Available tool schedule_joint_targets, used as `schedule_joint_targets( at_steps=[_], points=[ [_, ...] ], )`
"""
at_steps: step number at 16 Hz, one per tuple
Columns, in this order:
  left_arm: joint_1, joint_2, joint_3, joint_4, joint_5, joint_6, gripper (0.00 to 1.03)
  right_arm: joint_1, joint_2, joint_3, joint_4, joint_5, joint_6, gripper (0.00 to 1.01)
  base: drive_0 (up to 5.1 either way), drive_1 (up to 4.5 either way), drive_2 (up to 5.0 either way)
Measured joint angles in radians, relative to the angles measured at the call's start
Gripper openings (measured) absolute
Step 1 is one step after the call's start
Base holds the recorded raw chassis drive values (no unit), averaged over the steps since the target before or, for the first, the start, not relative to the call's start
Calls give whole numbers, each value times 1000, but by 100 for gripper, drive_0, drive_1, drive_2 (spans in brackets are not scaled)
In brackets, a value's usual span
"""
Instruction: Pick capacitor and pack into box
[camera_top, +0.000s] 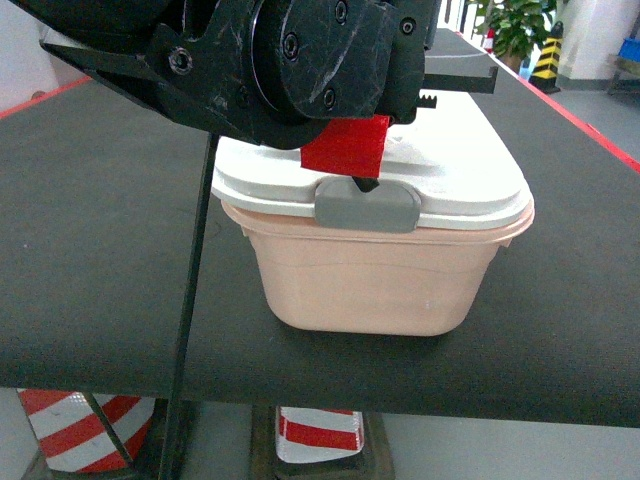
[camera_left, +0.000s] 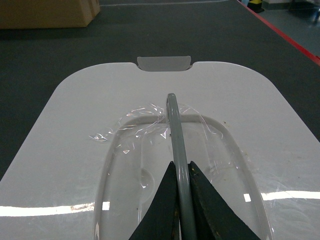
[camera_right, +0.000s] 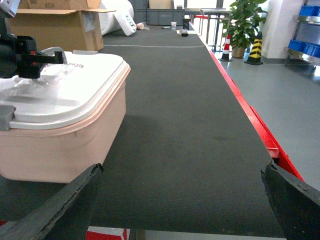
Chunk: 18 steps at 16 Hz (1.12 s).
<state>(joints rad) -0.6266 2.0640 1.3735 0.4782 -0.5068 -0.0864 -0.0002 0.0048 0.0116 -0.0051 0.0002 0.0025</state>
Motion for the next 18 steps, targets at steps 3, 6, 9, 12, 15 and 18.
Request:
schedule_joint_targets(
  at_steps=[3,6,9,12,15,18],
  points=[
    [-3,0,-40,50,20,-13,45,0,0,0,0,0,0,98,0,0,0],
    [1,-11,-92,211,13,-11,78,0,0,0,0,0,0,98,0,0,0],
    [4,-34,-111,285,8,-11,90,0,0,0,0,0,0,98,0,0,0],
    [16,-101,-142,381,-11,-11,98,0,0,0,0,0,0,98,0,0,0],
    [60,-242,-283,455,-50,39,98,0,0,0,0,0,0,98,0,0,0],
    [93,-428,-531,572,-156,175,98,0,0,0,0,0,0,98,0,0,0]
  ],
)
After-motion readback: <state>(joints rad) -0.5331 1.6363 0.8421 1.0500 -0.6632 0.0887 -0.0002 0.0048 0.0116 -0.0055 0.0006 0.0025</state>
